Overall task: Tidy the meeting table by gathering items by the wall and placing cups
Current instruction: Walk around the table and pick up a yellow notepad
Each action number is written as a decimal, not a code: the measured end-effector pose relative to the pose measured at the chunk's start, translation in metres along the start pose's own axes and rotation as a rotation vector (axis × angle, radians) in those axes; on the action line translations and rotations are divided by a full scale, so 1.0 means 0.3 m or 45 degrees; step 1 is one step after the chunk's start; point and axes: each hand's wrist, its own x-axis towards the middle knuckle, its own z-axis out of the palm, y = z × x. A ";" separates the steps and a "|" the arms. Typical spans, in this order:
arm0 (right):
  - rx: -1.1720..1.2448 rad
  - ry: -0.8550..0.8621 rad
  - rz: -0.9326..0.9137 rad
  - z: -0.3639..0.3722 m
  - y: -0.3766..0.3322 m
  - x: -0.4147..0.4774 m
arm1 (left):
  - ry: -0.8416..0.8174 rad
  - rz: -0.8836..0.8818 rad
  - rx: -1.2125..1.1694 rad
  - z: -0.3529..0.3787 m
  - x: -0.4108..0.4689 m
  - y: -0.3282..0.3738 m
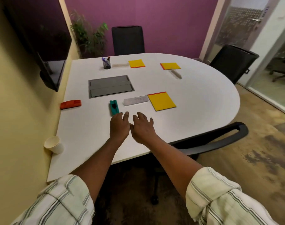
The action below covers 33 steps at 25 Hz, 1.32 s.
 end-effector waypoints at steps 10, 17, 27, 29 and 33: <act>-0.023 0.188 0.129 -0.390 0.704 -0.247 | -0.106 0.194 0.013 0.516 -0.201 0.557; -0.046 0.190 0.302 -0.622 1.206 -0.345 | -0.175 0.321 0.075 0.905 -0.277 0.957; 0.070 0.202 0.689 -0.713 1.724 -0.265 | -0.487 0.516 0.221 1.423 -0.112 1.231; 0.078 0.195 0.768 -0.721 1.817 -0.241 | -0.543 0.595 0.303 1.511 -0.056 1.277; 0.175 0.162 0.887 -0.707 1.993 -0.210 | -0.592 0.612 0.337 1.669 0.028 1.333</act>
